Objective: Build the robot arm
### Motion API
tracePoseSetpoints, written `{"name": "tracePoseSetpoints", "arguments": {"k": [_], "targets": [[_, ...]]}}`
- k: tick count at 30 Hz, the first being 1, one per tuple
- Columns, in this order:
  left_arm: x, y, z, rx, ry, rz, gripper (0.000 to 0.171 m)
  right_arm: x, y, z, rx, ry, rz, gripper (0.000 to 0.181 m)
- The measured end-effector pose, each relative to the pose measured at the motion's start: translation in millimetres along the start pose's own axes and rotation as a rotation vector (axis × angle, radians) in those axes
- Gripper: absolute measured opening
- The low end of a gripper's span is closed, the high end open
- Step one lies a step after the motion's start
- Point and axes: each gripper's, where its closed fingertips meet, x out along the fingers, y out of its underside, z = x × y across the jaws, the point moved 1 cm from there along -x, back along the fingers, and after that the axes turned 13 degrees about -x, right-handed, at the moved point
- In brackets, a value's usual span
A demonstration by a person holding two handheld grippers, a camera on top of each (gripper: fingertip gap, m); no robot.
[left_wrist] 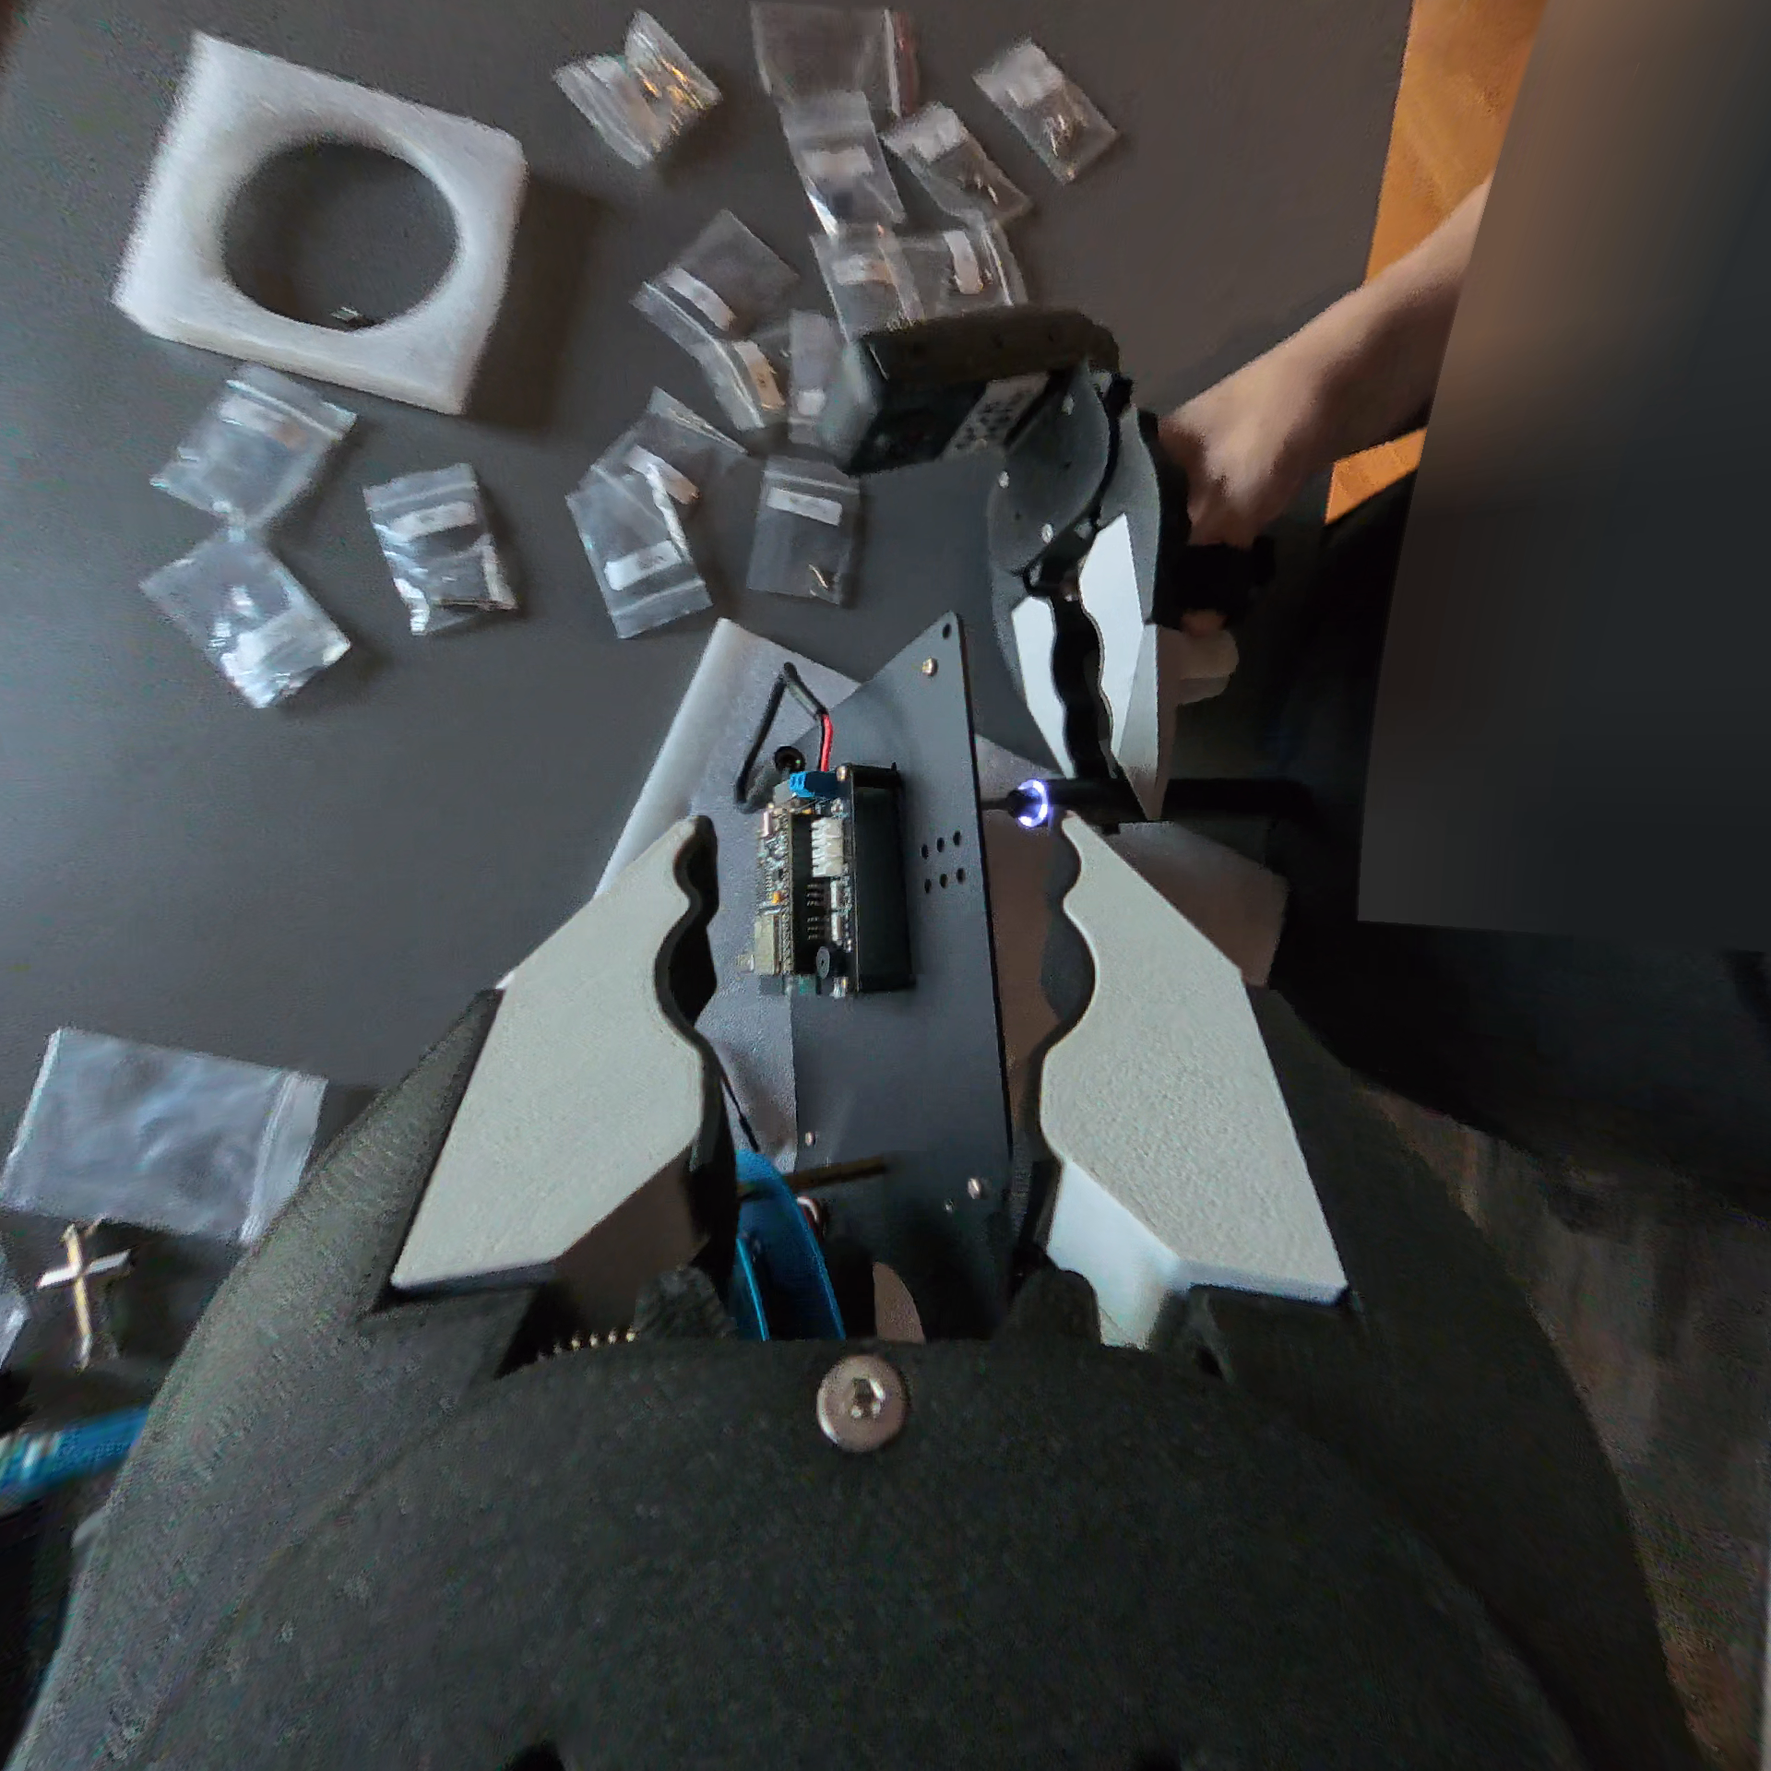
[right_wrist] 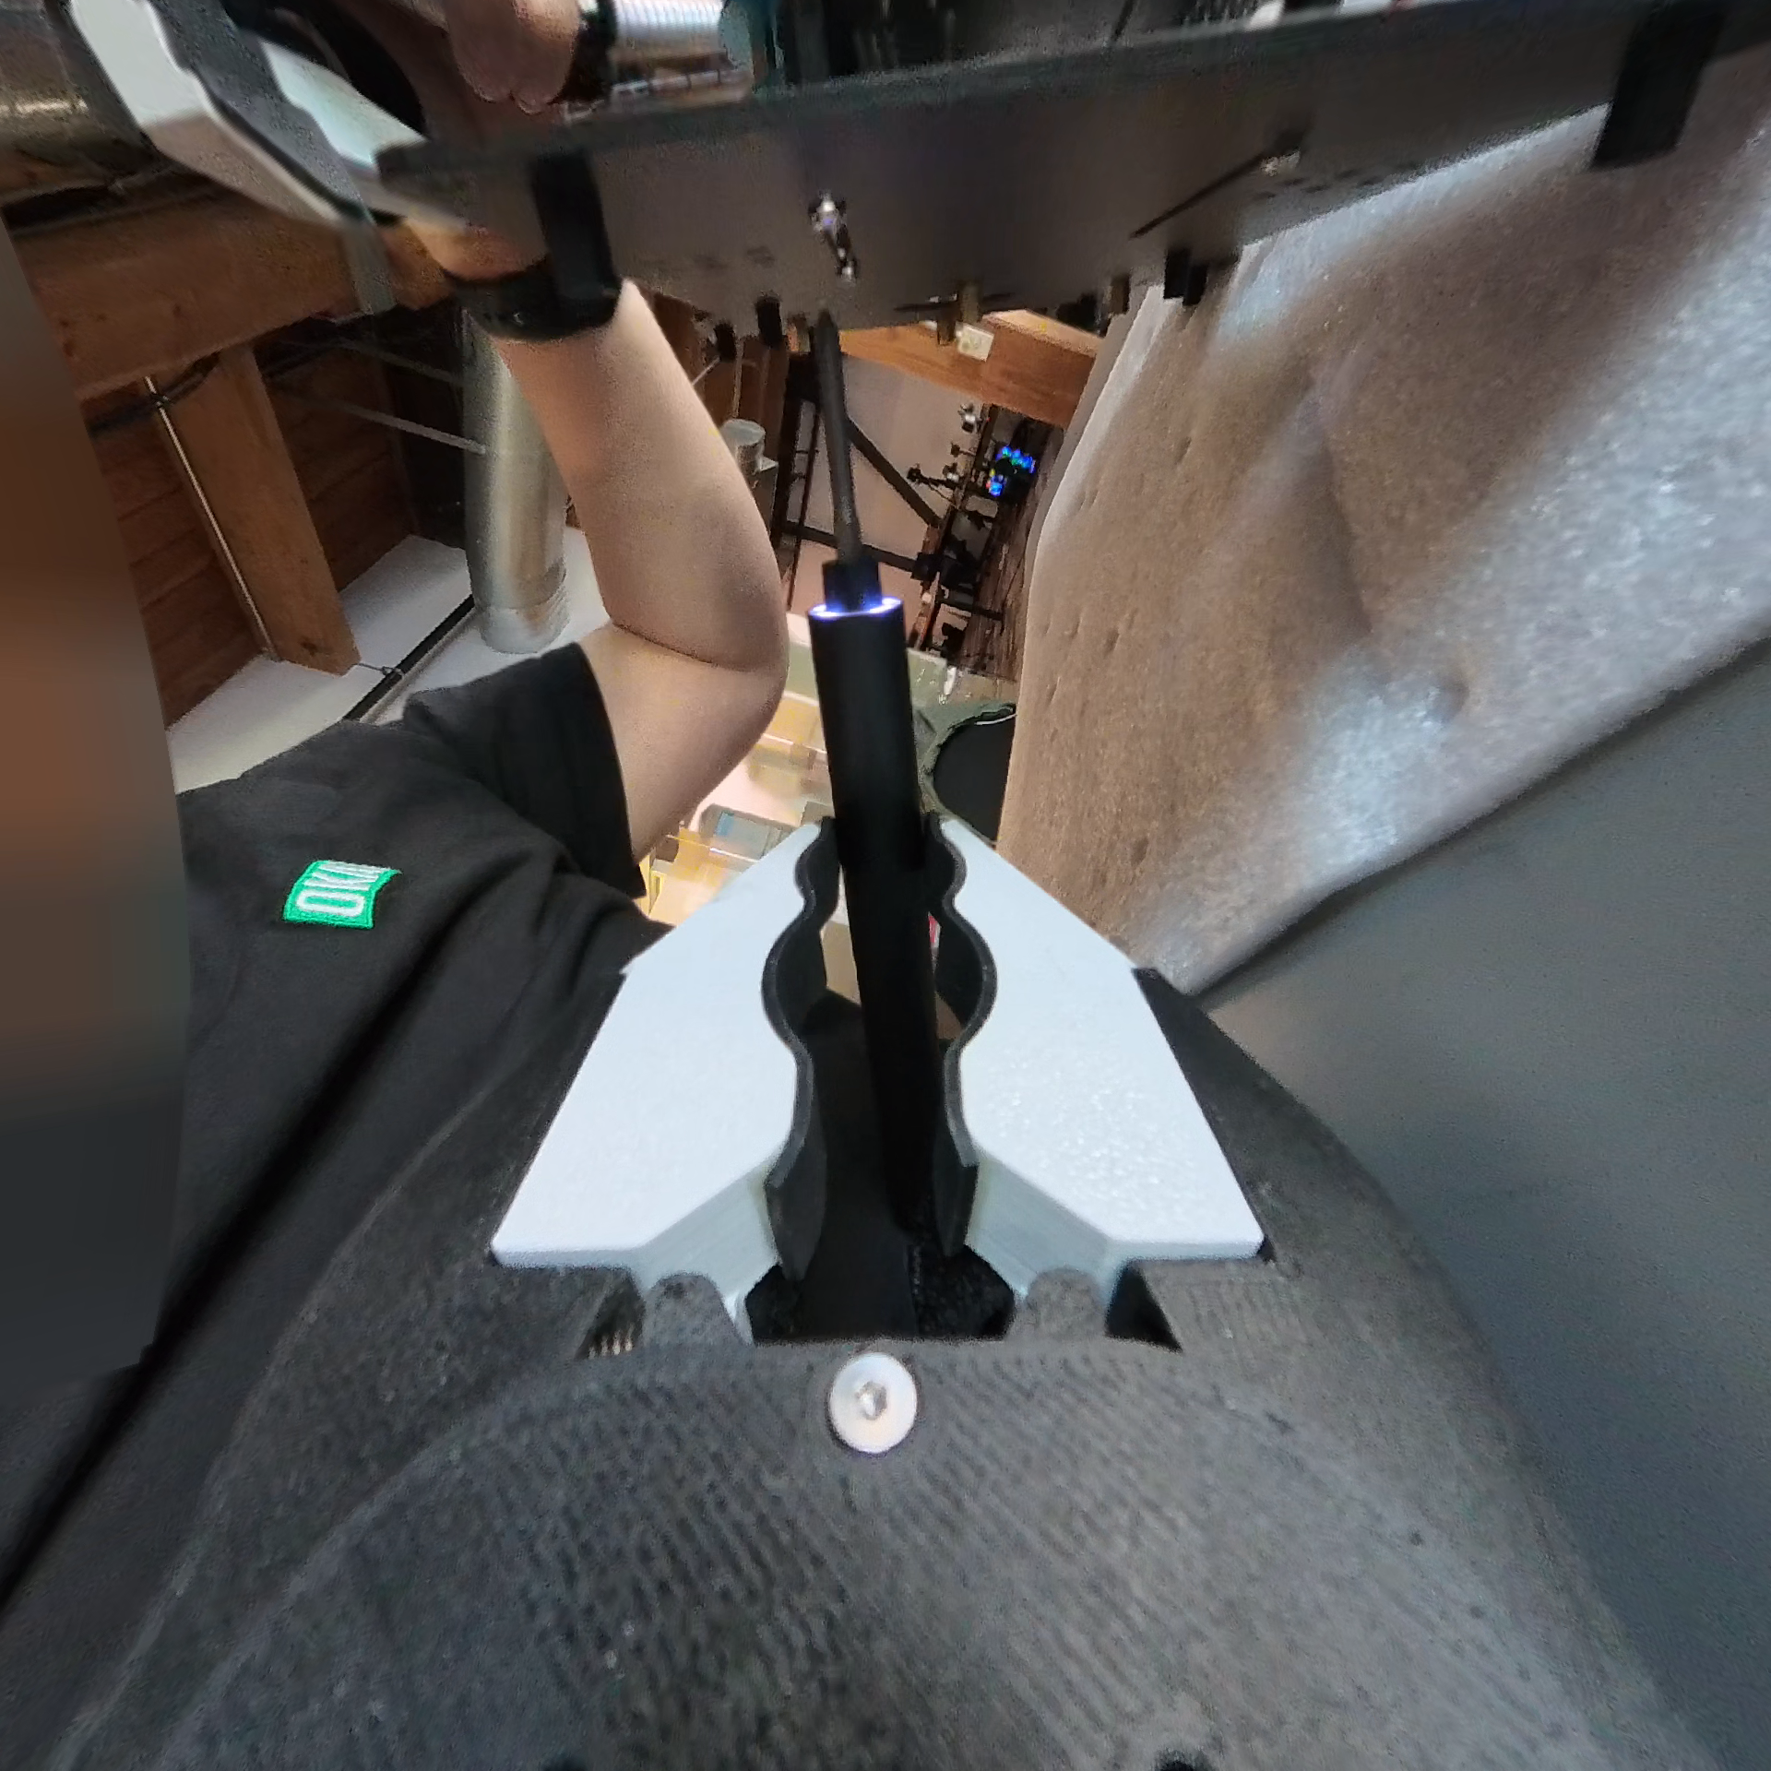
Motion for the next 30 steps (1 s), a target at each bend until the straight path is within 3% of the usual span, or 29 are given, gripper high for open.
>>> {"name": "tracePoseSetpoints", "arguments": {"k": [5, 12, 15, 21, 30], "targets": [[-43.1, 11.3, -0.1, -0.078, -0.167, -0.168, 0.060, -1.4, 1.9, 2.9, 0.010, -0.020, 0.006, 0.016], [-73.4, 63.1, -19.3, -0.180, -0.349, -0.405, 0.050, -6.6, 0.1, 0.3, 0.008, 0.010, -0.006, 0.016], [-78.0, 81.4, -28.1, -0.190, -0.431, -0.441, 0.046, -15.8, 0.0, -1.3, -0.002, 0.047, 0.006, 0.016], [-63.4, 86.6, -35.9, -0.146, -0.467, -0.375, 0.049, -26.5, -3.4, 3.6, -0.045, 0.082, 0.055, 0.016], [-15.7, 61.3, -30.0, -0.059, -0.263, -0.094, 0.055, 7.3, 1.7, 12.2, 0.022, -0.026, -0.066, 0.016]]}}
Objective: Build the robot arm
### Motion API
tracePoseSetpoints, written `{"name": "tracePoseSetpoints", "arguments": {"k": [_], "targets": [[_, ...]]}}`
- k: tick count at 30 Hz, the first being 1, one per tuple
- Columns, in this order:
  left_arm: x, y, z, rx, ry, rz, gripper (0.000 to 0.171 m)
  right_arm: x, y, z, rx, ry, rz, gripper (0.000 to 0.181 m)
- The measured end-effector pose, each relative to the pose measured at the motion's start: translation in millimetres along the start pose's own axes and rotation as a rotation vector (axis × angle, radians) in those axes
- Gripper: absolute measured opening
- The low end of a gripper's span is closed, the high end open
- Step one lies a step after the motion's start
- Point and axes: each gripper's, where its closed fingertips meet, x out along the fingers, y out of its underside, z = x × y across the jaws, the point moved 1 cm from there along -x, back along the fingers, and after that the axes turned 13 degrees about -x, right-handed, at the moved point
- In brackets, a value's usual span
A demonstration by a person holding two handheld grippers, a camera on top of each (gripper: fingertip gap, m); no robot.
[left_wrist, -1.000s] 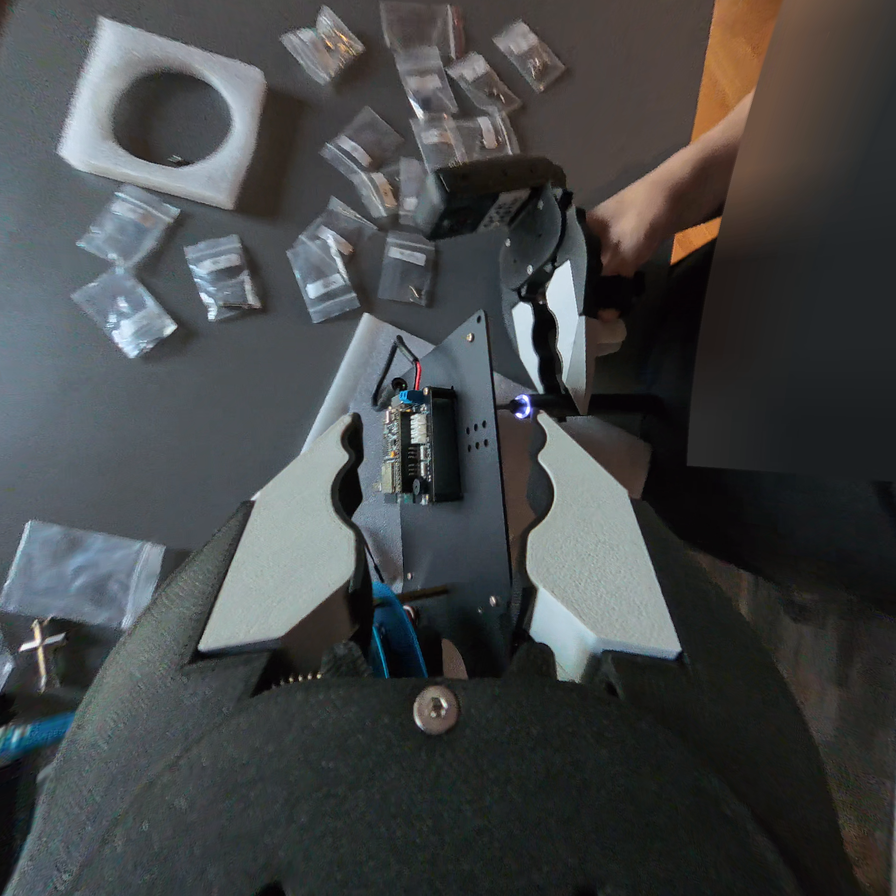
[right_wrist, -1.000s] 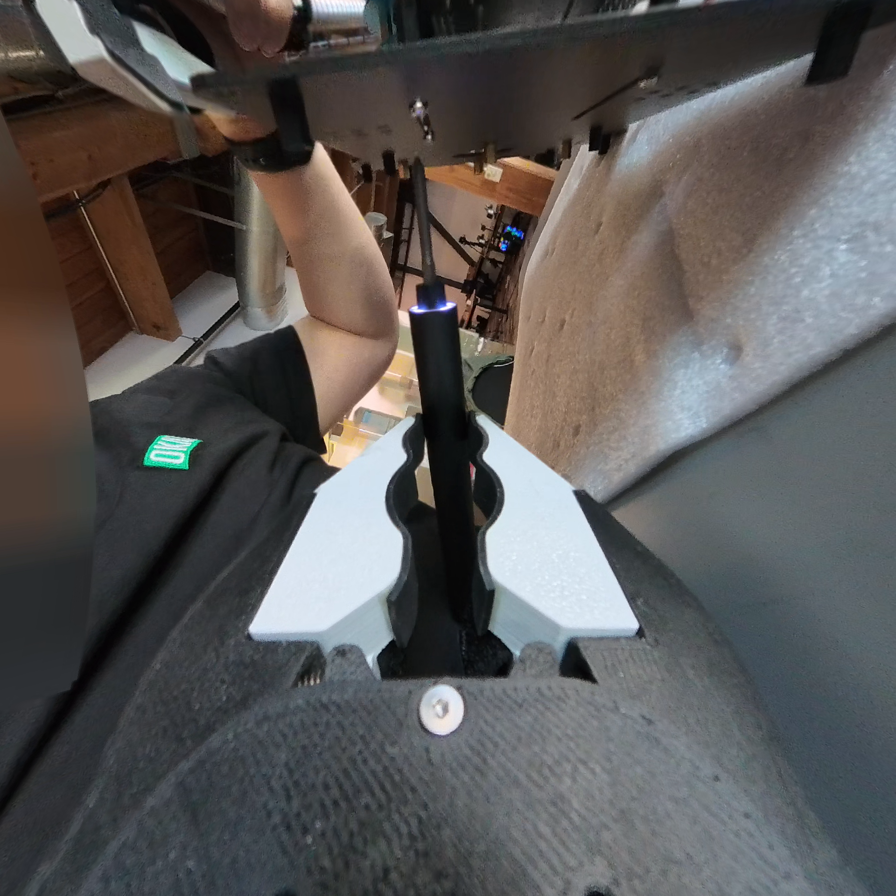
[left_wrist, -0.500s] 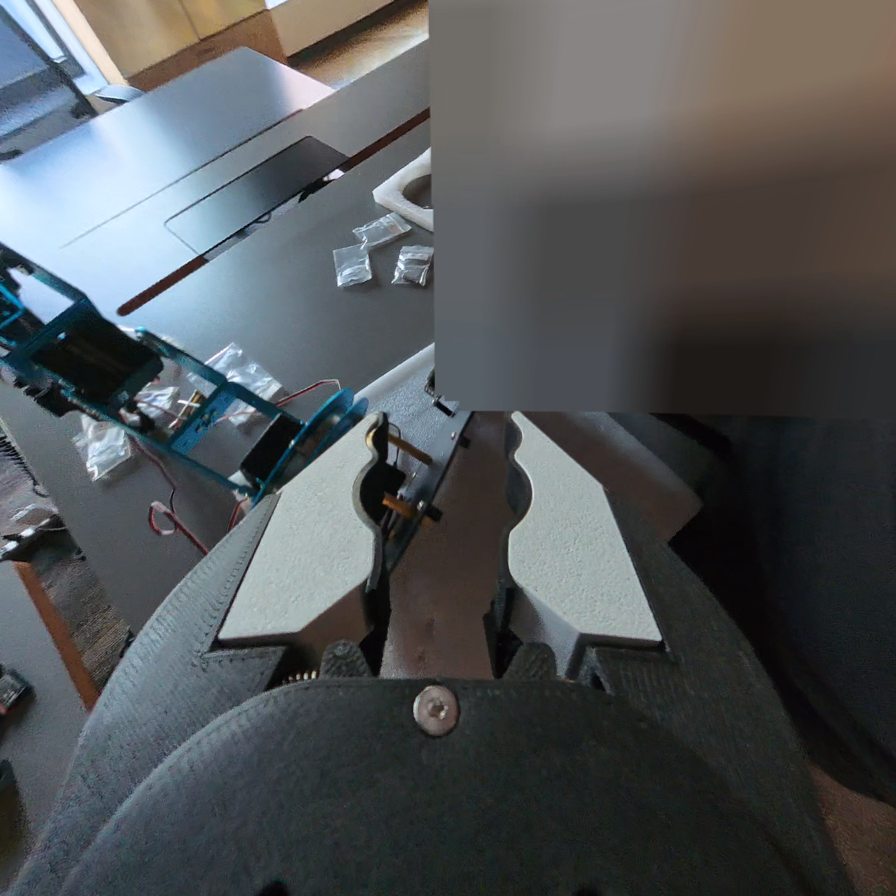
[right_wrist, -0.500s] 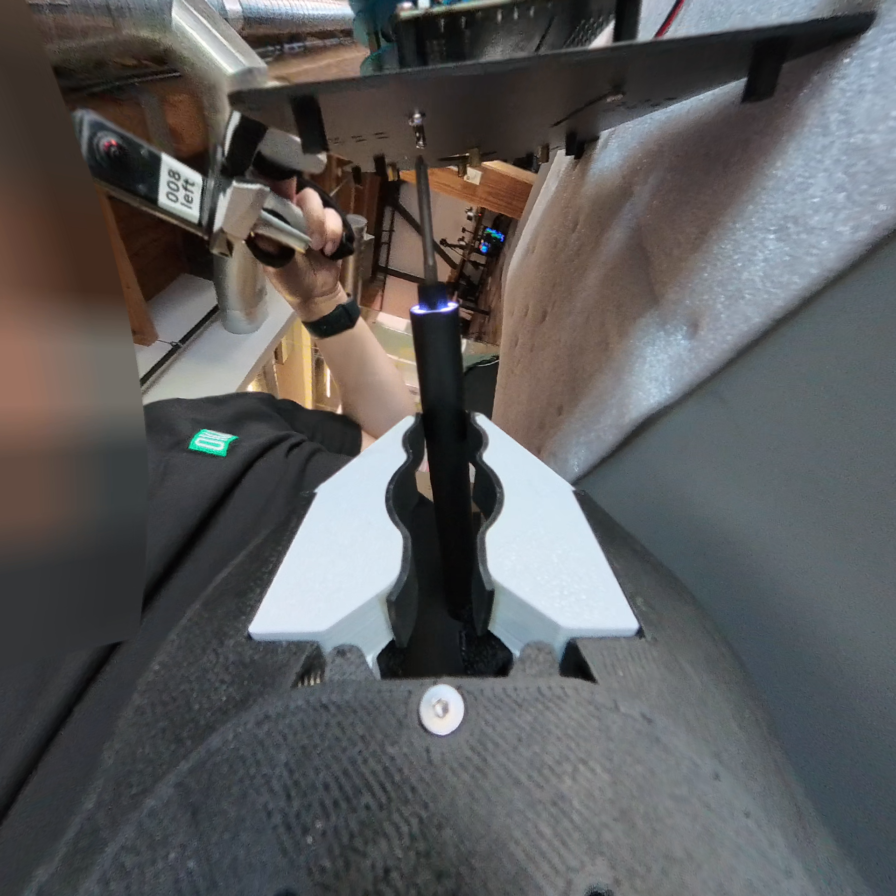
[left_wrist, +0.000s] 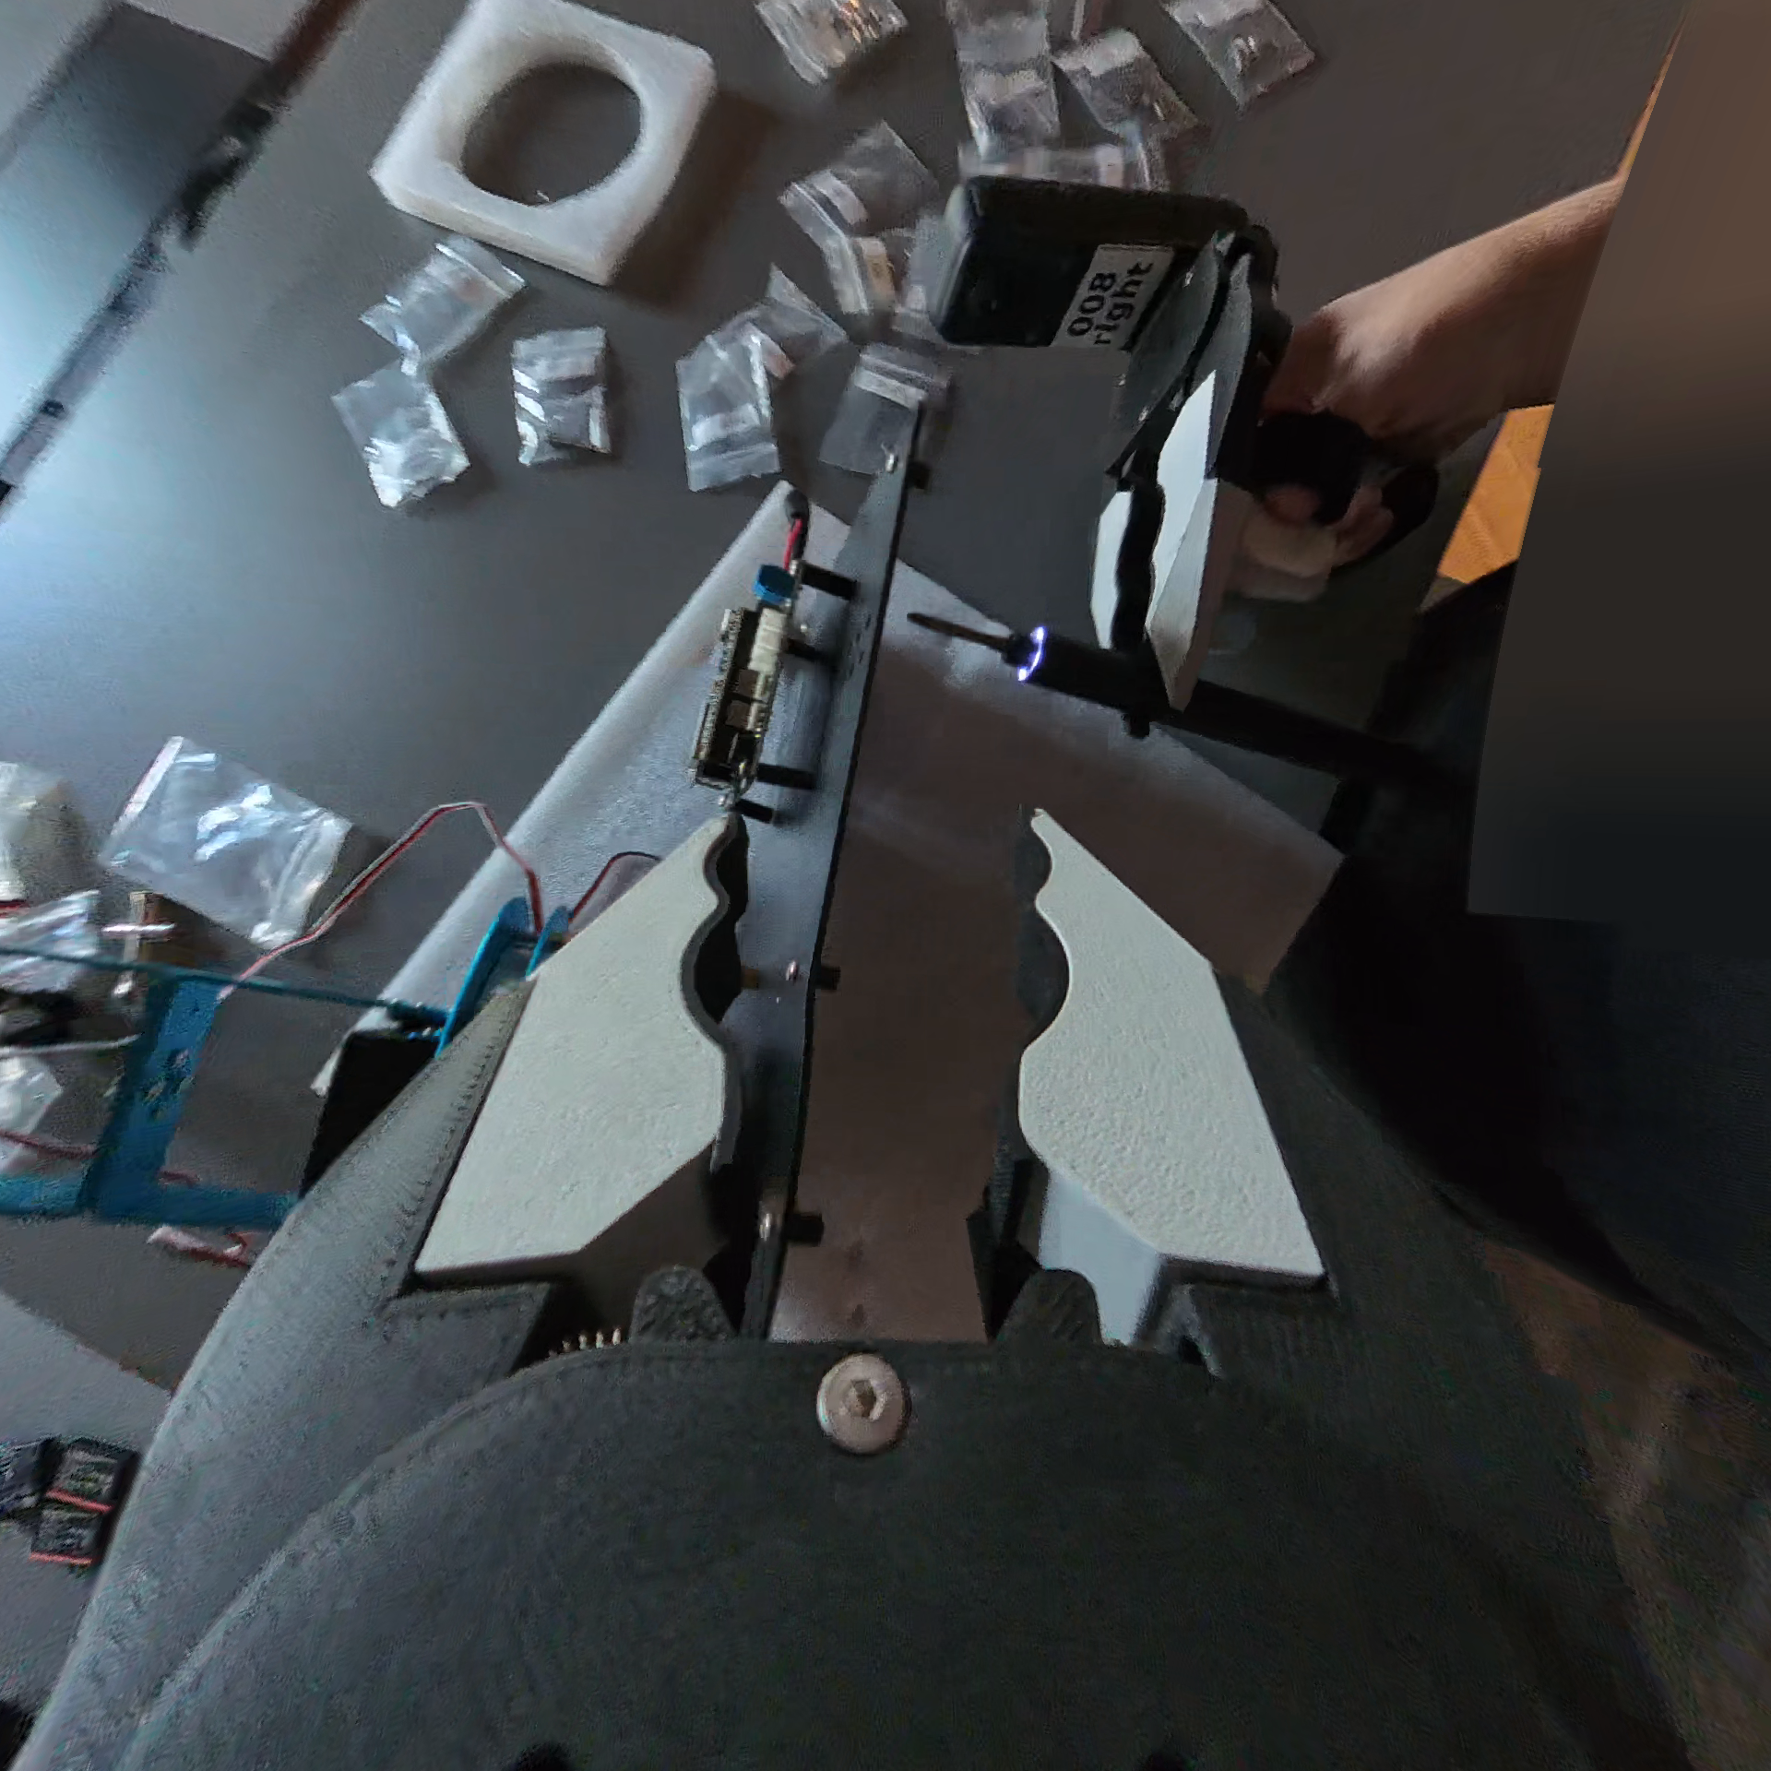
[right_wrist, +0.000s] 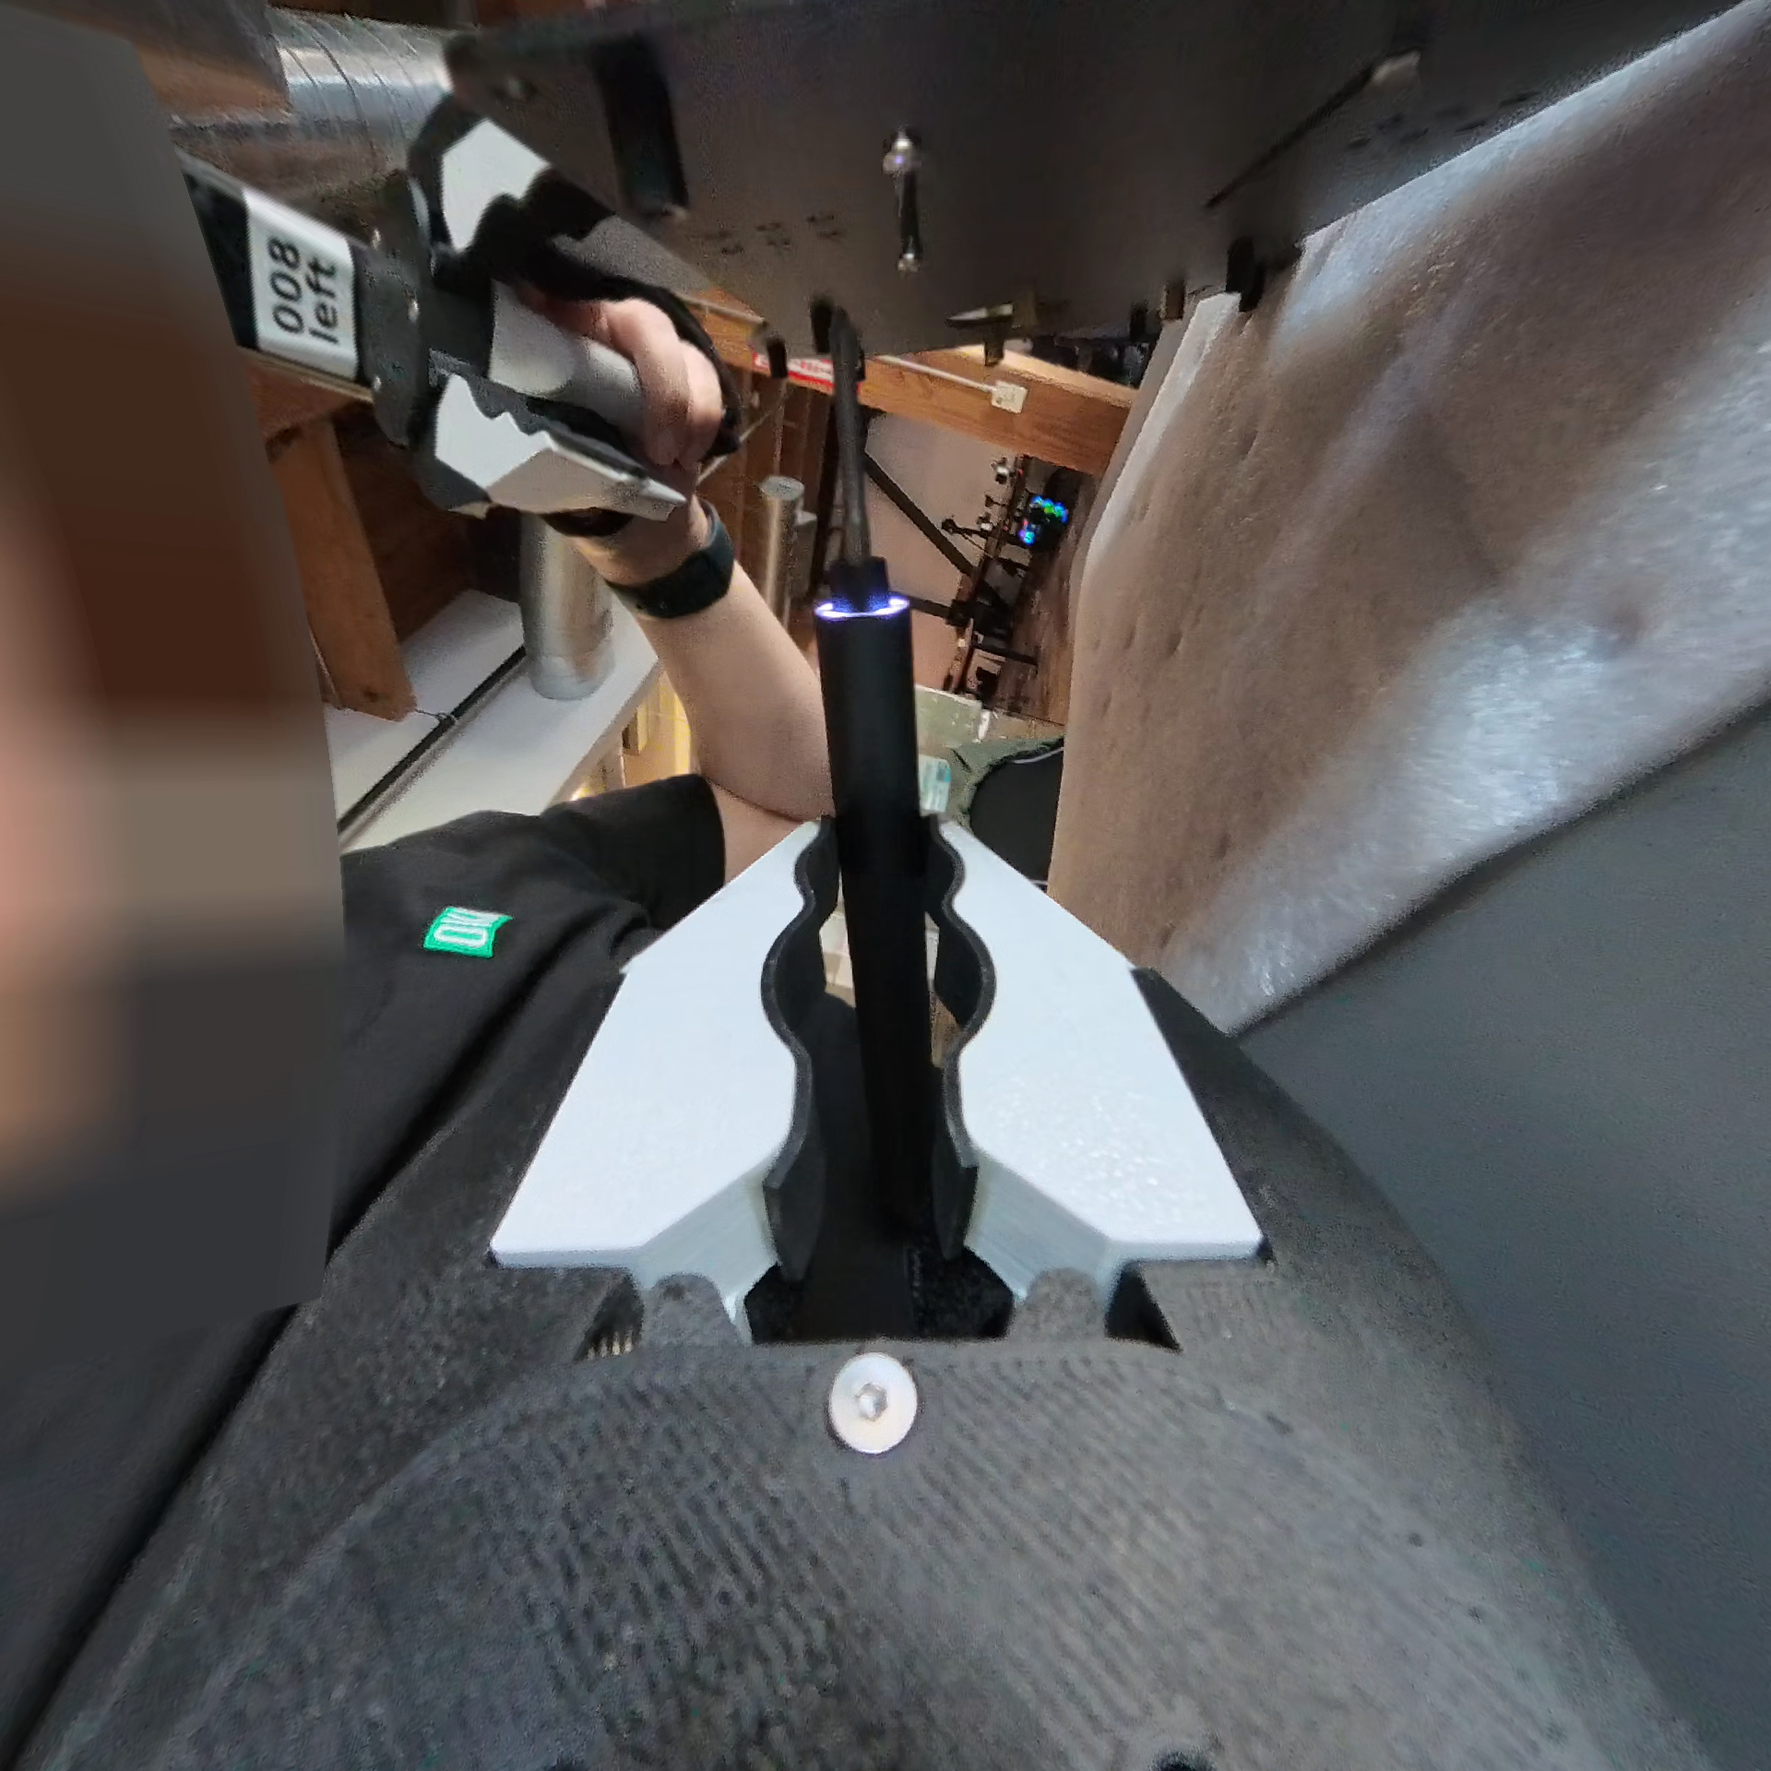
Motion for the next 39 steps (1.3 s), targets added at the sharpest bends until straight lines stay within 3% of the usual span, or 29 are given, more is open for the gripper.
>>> {"name": "tracePoseSetpoints", "arguments": {"k": [7, 16, 23, 30, 36, 39], "targets": [[28.5, 6.1, 11.8, 0.054, 0.021, 0.189, 0.062, 18.3, 1.8, -1.5, 0.014, -0.009, -0.087, 0.016], [42.5, 10.7, 15.7, 0.074, 0.072, 0.268, 0.068, 35.7, 1.3, -6.9, 0.026, -0.003, -0.046, 0.016], [43.8, 11.0, 10.5, 0.094, 0.109, 0.255, 0.074, 47.5, 1.2, -10.9, -0.002, -0.001, 0.007, 0.017], [38.5, 7.5, 3.2, 0.043, 0.159, 0.202, 0.068, 44.6, 0.6, -8.4, -0.009, -0.015, -0.011, 0.016], [18.3, -5.5, 7.7, 0.032, 0.054, 0.068, 0.064, 38.6, 4.9, -3.8, -0.031, -0.023, 0.004, 0.016], [4.0, -6.1, 5.8, -0.022, 0.001, -0.059, 0.060, 27.6, 6.8, -2.8, -0.012, -0.032, 0.023, 0.016]]}}
